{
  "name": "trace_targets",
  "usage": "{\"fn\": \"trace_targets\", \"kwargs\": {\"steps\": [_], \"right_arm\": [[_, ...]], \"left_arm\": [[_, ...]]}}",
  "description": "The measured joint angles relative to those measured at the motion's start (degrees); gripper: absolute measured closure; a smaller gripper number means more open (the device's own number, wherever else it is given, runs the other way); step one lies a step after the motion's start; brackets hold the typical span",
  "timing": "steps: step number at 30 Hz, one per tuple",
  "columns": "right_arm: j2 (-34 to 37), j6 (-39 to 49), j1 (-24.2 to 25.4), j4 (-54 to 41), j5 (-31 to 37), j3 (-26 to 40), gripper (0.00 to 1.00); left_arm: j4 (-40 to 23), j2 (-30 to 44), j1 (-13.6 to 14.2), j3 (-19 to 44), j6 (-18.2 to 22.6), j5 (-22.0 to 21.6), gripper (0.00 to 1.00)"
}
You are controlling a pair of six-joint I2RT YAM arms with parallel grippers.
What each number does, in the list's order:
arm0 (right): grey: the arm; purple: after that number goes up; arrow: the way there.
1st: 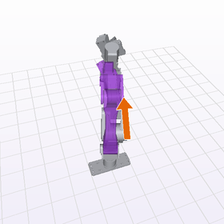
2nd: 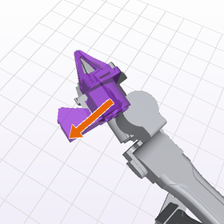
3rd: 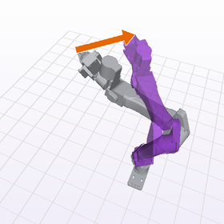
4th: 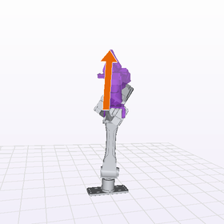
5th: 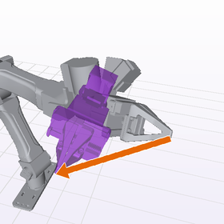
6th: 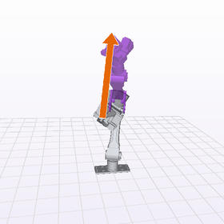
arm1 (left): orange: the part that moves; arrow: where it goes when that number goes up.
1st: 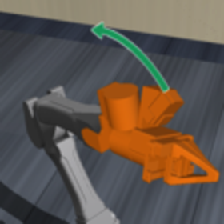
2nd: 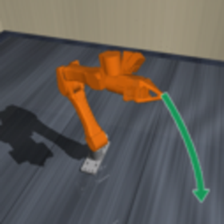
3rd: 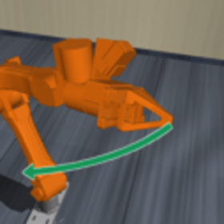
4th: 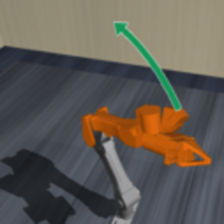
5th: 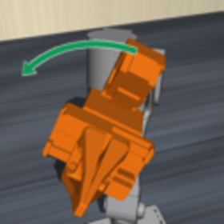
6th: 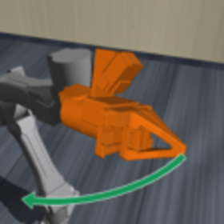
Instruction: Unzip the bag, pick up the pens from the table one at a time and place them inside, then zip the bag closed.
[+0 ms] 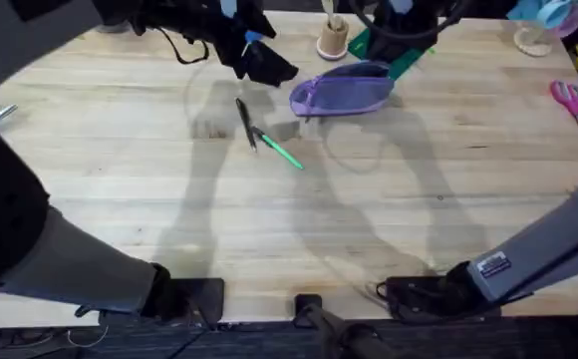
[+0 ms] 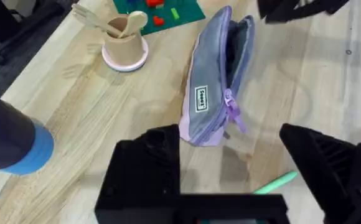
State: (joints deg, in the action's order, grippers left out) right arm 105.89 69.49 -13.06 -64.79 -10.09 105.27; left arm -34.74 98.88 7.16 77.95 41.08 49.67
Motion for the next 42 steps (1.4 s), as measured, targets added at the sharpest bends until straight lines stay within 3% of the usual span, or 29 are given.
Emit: {"fn": "trace_targets", "kwargs": {"steps": [11,29,30,31,36,38,42], "right_arm": [[7.0,0.9,0.0,0.0,-0.3,0.0,0.971],[12.7,0.9,-0.6,2.5,-0.2,0.0,0.971],[12.7,0.8,-0.7,2.5,-0.2,0.0,0.943],[12.7,0.9,-0.8,2.5,-0.2,0.0,0.827],[12.7,1.3,-1.4,2.7,0.2,0.0,0.093],[12.8,1.7,-1.8,2.6,0.6,0.0,0.014],[13.0,1.7,-2.1,1.8,1.3,0.0,0.007]], "left_arm": [[0.0,0.0,0.0,0.0,-0.2,0.0,0.007],[0.0,0.0,0.0,0.0,-0.2,0.0,0.008],[0.0,0.0,0.0,0.0,-0.2,0.0,0.008],[0.0,0.0,0.0,0.0,-0.2,0.0,0.008],[0.0,0.0,0.0,0.0,-0.2,0.0,0.007],[0.0,0.0,0.0,0.0,-0.2,0.0,0.007],[0.0,0.0,0.0,0.0,-0.2,0.0,0.007]]}}
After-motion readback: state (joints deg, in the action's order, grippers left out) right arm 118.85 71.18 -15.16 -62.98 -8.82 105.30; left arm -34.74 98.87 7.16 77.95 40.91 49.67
